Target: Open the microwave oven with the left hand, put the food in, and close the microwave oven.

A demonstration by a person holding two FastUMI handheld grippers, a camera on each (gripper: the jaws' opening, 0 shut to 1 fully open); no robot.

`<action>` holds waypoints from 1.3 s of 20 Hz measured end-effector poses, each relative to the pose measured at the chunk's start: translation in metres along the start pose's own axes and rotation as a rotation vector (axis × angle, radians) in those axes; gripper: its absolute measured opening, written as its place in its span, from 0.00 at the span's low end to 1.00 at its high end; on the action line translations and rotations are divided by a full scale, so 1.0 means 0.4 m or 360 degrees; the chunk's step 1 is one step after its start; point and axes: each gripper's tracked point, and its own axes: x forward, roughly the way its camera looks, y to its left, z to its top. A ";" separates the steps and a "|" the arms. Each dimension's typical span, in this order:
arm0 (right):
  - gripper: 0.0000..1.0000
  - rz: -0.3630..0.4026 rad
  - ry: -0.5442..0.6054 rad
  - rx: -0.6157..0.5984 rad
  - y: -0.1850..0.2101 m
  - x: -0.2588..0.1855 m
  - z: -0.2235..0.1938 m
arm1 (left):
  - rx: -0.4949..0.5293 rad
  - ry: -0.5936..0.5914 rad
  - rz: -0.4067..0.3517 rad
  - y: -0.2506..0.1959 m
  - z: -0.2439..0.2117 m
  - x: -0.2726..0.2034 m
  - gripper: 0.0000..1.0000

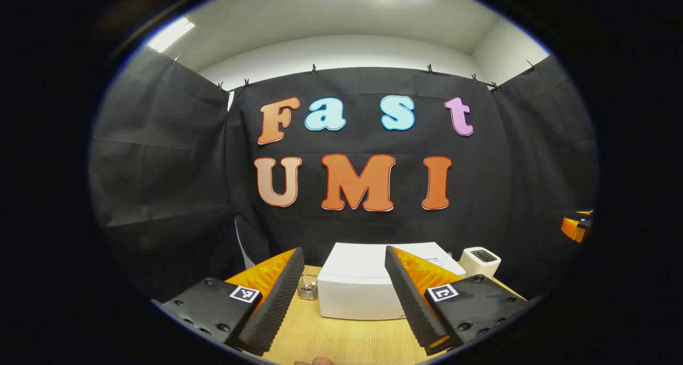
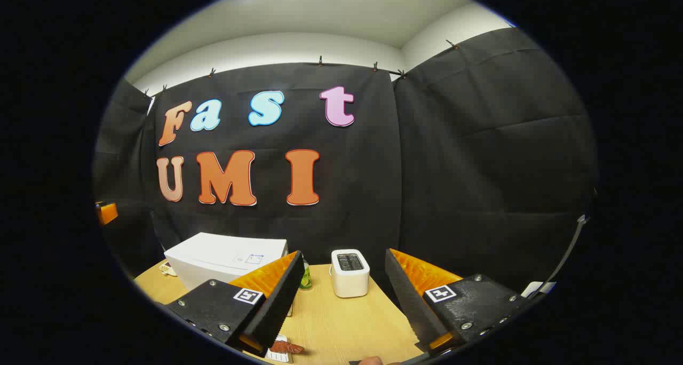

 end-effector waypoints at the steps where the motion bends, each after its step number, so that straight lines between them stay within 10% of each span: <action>1: 0.95 0.0004 -0.0001 -0.0003 0.003 0.003 0.001 | -0.0003 -0.0002 -0.0002 0.001 0.002 0.000 1.00; 26: 0.95 0.0028 0.0023 -0.0013 -0.013 0.029 -0.013 | -0.0031 0.0046 -0.0177 -0.204 -0.116 0.057 0.99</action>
